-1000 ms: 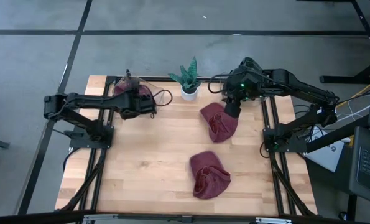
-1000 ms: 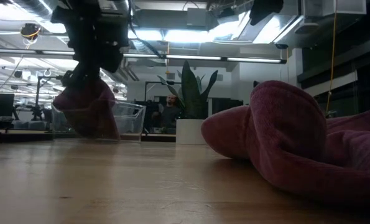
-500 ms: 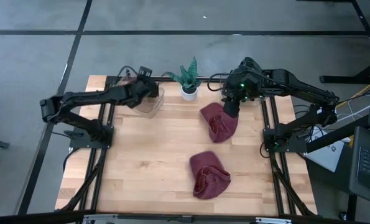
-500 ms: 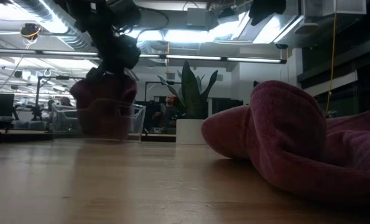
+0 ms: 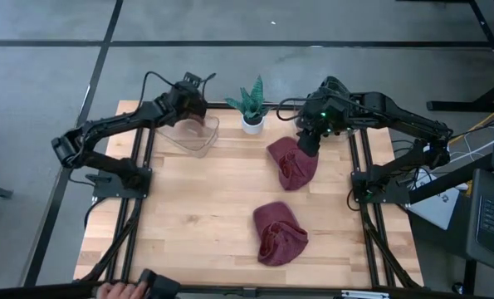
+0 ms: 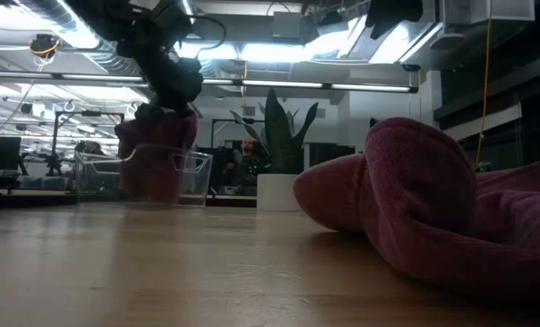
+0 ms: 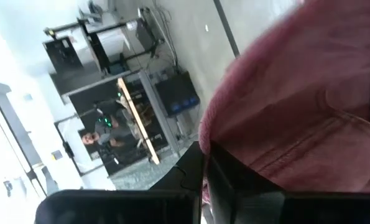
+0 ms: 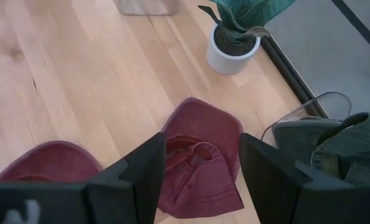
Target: Pick & Place hat
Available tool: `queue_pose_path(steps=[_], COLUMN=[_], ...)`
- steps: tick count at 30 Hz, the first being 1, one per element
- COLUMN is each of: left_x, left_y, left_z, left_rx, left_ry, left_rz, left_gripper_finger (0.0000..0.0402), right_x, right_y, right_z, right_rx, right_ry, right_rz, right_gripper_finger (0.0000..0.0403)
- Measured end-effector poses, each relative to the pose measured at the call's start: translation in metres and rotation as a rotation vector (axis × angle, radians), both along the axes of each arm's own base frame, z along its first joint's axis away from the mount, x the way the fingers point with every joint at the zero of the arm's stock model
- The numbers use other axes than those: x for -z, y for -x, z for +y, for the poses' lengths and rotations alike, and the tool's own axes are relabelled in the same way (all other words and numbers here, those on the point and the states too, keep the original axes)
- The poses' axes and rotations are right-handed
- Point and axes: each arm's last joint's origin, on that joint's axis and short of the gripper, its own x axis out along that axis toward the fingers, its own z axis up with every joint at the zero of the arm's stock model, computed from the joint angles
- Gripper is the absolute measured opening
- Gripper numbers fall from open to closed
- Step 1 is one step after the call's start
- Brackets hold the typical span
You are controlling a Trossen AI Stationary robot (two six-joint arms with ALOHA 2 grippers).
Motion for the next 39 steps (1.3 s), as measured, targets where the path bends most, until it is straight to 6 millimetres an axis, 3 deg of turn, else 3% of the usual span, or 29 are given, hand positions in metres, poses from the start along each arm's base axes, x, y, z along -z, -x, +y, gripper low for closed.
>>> queue_pose_path(steps=[9,19,23,28,32,39], left_x=[-0.001,0.000,0.000,0.008,0.022,0.029], left_y=[0.007,0.005,0.004,0.004,0.004,-0.004], left_z=[0.014,0.014,0.016,0.020,0.018,0.024], left_rx=[0.200,0.472,0.412,0.163,0.121,0.110], left_ry=[0.062,0.087,0.135,0.240,0.334,0.312], left_rz=[-0.058,-0.017,-0.147,-0.363,-0.306,-0.312], left_gripper_finger=[0.0004,0.0004,0.0004,0.0004,0.0004,0.0008], right_x=[0.000,0.000,0.000,0.000,0.000,0.000], right_y=[0.001,0.001,0.001,0.001,0.002,0.002], right_z=[-0.004,-0.005,-0.005,-0.005,-0.006,-0.006], right_rx=[0.026,0.045,0.054,0.055,0.061,0.061], right_ry=[-0.069,-0.082,-0.088,-0.089,-0.090,-0.090], right_rz=[-0.018,-0.025,-0.029,-0.029,-0.030,-0.030], right_gripper_finger=[0.0200,0.0200,0.0200,0.0200,0.0200,0.0200])
